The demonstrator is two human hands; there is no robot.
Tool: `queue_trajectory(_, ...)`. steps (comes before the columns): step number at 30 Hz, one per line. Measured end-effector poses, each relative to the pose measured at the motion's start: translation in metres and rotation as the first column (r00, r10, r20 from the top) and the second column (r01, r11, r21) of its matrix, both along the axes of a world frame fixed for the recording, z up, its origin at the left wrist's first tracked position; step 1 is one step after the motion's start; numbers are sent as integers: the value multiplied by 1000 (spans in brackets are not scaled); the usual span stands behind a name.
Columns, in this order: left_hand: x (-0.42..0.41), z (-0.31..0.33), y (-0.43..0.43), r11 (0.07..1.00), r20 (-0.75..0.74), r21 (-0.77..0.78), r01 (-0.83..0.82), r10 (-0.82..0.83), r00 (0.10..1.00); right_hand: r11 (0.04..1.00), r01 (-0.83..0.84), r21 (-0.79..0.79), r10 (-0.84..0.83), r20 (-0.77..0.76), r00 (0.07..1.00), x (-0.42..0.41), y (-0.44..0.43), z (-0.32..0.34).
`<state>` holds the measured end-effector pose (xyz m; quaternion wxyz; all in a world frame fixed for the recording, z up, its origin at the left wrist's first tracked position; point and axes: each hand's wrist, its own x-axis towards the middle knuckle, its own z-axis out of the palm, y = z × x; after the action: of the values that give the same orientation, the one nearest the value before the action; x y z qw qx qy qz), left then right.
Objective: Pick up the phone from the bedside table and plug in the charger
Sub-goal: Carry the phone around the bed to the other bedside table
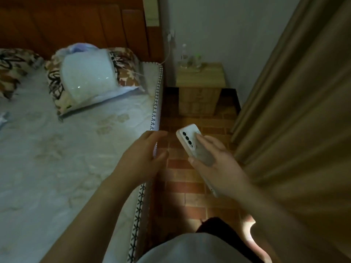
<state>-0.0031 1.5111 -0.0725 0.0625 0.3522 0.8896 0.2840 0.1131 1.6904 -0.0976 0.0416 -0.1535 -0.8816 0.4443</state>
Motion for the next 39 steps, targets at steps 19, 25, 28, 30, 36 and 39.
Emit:
queue_trajectory(19,-318,-3,235,995,-3,56,-82,82,997,996,-72,-58,69,-58,996,-344,236,-7)
queue_trajectory(25,-394,-7,253,982,24,73,-175,173,985,985,-169,-28,168,-28,985,-439,264,-7)
queue_trajectory(28,-441,-9,260,974,22,99,-204,203,979,981,-194,-31,193,-34,981,-492,273,-8)
queue_trajectory(30,-479,-11,264,971,16,91,-223,222,975,978,-208,-26,207,-40,977,-531,278,-10)
queue_trajectory(36,-600,-15,269,977,6,29,-212,212,977,974,-228,-14,227,-43,973,-655,281,-10)
queue_trajectory(39,-651,-10,265,974,26,19,-225,225,974,965,-262,17,262,-51,964,-708,278,-6)
